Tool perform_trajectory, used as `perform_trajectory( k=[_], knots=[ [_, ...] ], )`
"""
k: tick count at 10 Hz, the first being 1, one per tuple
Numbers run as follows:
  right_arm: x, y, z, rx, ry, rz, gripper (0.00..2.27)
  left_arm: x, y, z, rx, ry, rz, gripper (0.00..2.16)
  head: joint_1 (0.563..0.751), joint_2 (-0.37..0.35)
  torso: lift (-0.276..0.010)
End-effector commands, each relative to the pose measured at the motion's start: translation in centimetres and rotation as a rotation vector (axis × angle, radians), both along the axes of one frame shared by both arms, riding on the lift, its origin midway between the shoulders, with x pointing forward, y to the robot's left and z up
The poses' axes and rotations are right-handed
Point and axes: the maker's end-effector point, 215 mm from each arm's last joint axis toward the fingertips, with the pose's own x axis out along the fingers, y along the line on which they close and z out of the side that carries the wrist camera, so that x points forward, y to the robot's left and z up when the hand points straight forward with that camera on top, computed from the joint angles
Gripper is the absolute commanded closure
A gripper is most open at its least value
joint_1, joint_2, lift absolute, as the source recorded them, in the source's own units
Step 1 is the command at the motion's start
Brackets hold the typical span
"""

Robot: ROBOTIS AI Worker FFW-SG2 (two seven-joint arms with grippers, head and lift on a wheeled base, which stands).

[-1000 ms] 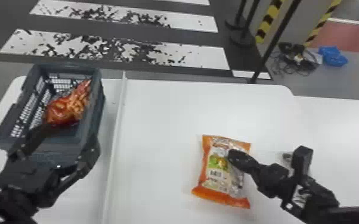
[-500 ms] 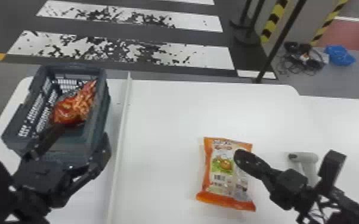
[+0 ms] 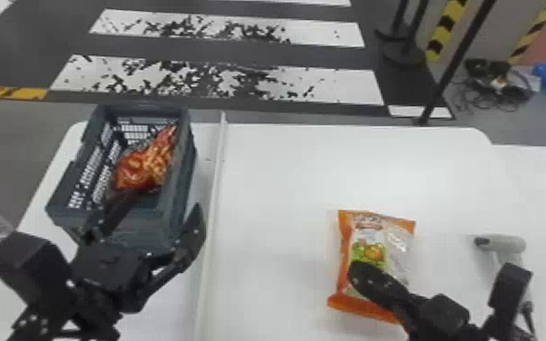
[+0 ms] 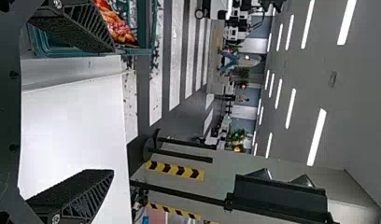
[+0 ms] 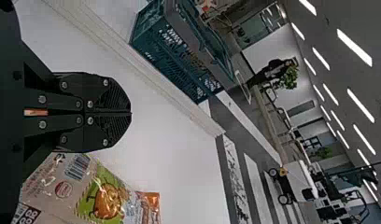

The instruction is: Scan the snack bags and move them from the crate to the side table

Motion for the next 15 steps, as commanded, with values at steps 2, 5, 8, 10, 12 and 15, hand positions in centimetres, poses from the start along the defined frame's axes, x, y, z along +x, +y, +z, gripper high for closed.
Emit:
perform_trajectory(
  k=[2,5,8,10,12,15],
  knots=[
    [-0.8,2.3,-2.2,0.002,0.032,0.032,2.25,-0.2,0.0,0.8,-0.007,-0.027,0.003,0.07,0.695,0.009,-0.087],
    [-0.1,2.6,-4.9,-0.037,0.047,0.025,2.25,-0.1,0.1,0.6,-0.004,-0.026,0.000,0.07,0.695,0.038,-0.087],
    [0.4,1.2,-5.9,-0.054,0.055,0.006,2.25,0.2,0.1,0.7,-0.004,-0.031,0.002,0.07,0.695,0.031,-0.087],
    [0.7,0.2,-5.8,-0.065,0.049,-0.005,2.25,0.4,0.1,0.9,-0.004,-0.035,0.003,0.07,0.695,0.011,-0.087],
    [0.9,-0.3,-5.6,-0.066,0.046,-0.008,2.25,0.5,0.2,0.9,-0.005,-0.037,0.004,0.07,0.695,-0.004,-0.087],
    [1.1,-1.9,-1.0,0.007,-0.015,-0.042,2.25,0.5,0.3,0.9,-0.002,-0.034,0.009,0.07,0.695,-0.011,-0.087]
  ],
)
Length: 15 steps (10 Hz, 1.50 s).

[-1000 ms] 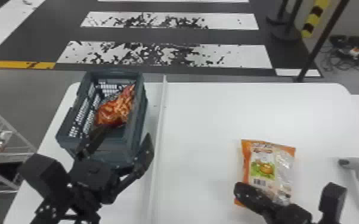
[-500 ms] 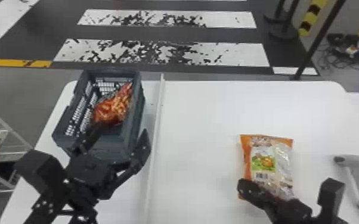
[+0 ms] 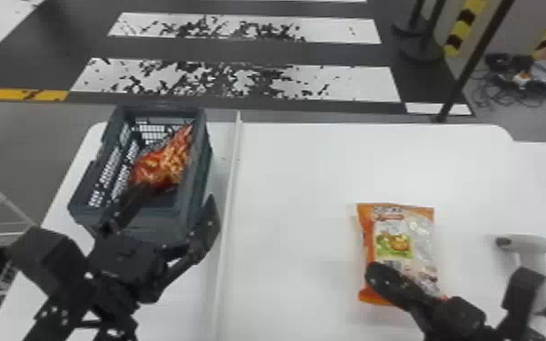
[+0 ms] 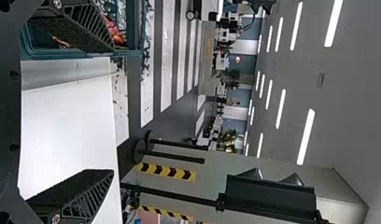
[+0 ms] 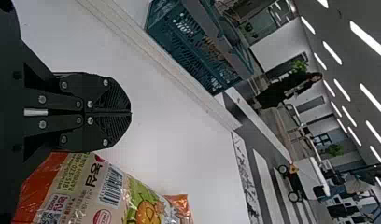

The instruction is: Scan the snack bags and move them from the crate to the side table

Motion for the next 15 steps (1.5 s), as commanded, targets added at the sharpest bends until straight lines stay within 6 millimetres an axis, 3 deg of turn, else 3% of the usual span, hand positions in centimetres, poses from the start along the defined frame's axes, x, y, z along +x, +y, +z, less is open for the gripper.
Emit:
perform_trajectory(
  k=[1,3,6,9,13,14,15],
  knots=[
    [1.6,-2.5,2.6,0.006,-0.051,-0.048,2.25,0.0,0.0,0.0,0.001,-0.001,0.002,0.07,0.695,-0.022,-0.087],
    [4.4,-5.3,1.3,-0.022,-0.045,-0.096,2.25,-0.1,-0.4,0.0,0.001,0.002,-0.006,0.07,0.695,-0.059,-0.087],
    [6.6,-6.0,-1.6,-0.056,-0.023,-0.101,2.25,-0.3,-0.1,0.0,0.005,0.002,0.000,0.07,0.695,-0.116,-0.087],
    [6.5,-6.9,-3.8,-0.091,-0.028,-0.104,2.25,-0.2,0.2,-0.1,0.011,0.002,0.007,0.07,0.695,-0.115,-0.087],
    [5.6,-5.6,-6.8,-0.115,-0.013,-0.074,2.25,-0.2,0.2,-0.2,0.013,0.003,0.008,0.07,0.695,-0.109,-0.087],
    [5.7,-5.6,-6.5,-0.120,-0.031,-0.071,2.25,-0.2,0.2,-0.2,0.013,0.002,0.008,0.07,0.695,-0.106,-0.087],
    [5.8,-6.0,-4.9,-0.113,-0.062,-0.076,2.25,-0.1,0.1,-0.2,0.012,0.001,0.007,0.07,0.695,-0.105,-0.087]
  ],
)
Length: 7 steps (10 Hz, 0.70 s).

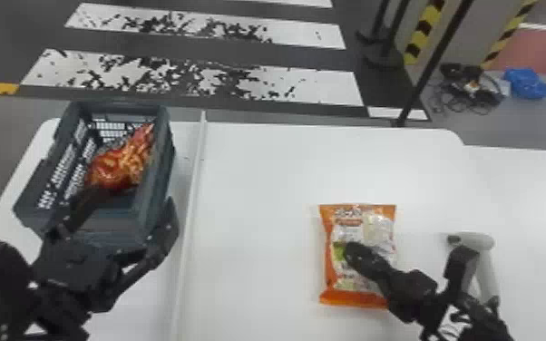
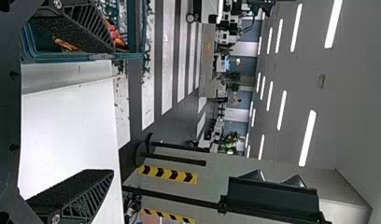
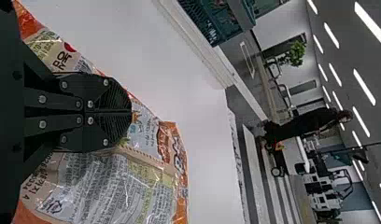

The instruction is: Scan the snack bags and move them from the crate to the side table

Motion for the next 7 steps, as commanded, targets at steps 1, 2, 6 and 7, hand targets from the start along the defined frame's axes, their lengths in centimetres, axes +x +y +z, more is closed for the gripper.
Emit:
perform_trajectory(
  k=[1,2,6,7],
  knots=[
    [0.0,-0.9,3.2,-0.003,-0.059,-0.012,2.18,0.1,0.0,0.1,0.000,-0.003,0.000,0.07,0.695,-0.106,-0.087],
    [-0.5,-1.5,5.8,-0.016,-0.103,-0.015,1.86,0.0,-0.2,0.1,-0.003,-0.002,-0.003,0.07,0.695,-0.115,-0.087],
    [-2.1,-8.0,11.4,0.000,-0.101,-0.106,0.04,-0.1,-1.1,0.3,0.017,-0.014,-0.010,0.07,0.695,-0.191,-0.087],
    [-2.3,-10.4,10.5,-0.005,-0.060,-0.164,0.05,-0.1,-1.2,0.6,0.032,-0.033,-0.003,0.07,0.695,-0.209,-0.087]
  ],
)
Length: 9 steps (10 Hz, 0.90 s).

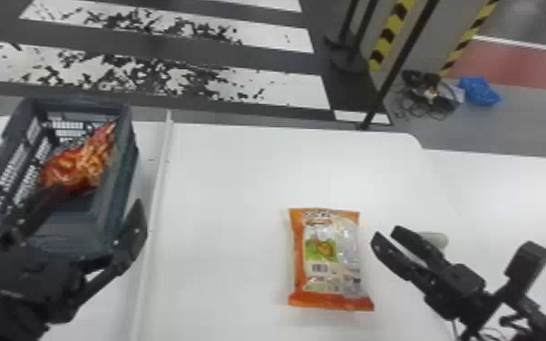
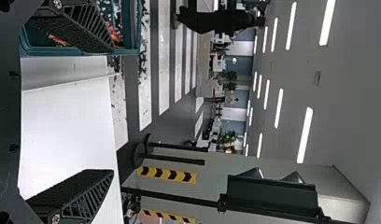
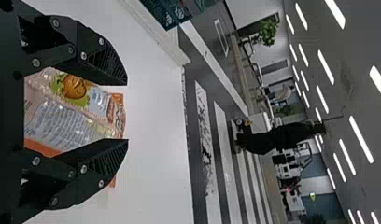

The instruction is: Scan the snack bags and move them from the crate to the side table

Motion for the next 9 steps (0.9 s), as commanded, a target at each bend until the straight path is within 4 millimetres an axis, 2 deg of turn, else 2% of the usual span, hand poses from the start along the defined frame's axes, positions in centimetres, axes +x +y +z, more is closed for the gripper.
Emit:
perform_trajectory(
  k=[1,3,4,6,7,8,9],
  knots=[
    [-0.5,-3.3,-1.6,-0.015,0.049,-0.075,0.05,-0.1,-0.2,0.5,-0.001,-0.028,-0.004,0.07,0.695,-0.253,-0.087],
    [-0.5,-6.6,-3.0,-0.075,0.042,-0.146,0.06,-0.3,0.0,0.6,-0.012,-0.045,0.000,0.07,0.695,-0.330,-0.087],
    [-0.7,-8.9,-3.3,-0.101,0.031,-0.182,0.06,-0.3,0.2,0.5,-0.014,-0.049,0.003,0.07,0.695,-0.350,-0.087],
    [-0.9,-12.9,-4.2,-0.150,0.022,-0.214,0.06,-0.4,0.3,0.4,-0.012,-0.052,0.002,0.07,0.695,-0.350,-0.087],
    [-0.8,-14.6,-5.6,-0.166,0.044,-0.220,0.06,-0.4,0.2,0.7,-0.017,-0.062,0.003,0.07,0.695,-0.350,-0.087],
    [-0.3,-16.0,-6.7,-0.181,0.055,-0.224,0.06,-0.4,0.2,0.7,-0.017,-0.062,0.003,0.07,0.695,-0.350,-0.087],
    [0.0,-16.4,-7.6,-0.180,0.071,-0.221,0.06,-0.4,0.3,0.7,-0.017,-0.062,0.004,0.07,0.695,-0.350,-0.087]
  ],
)
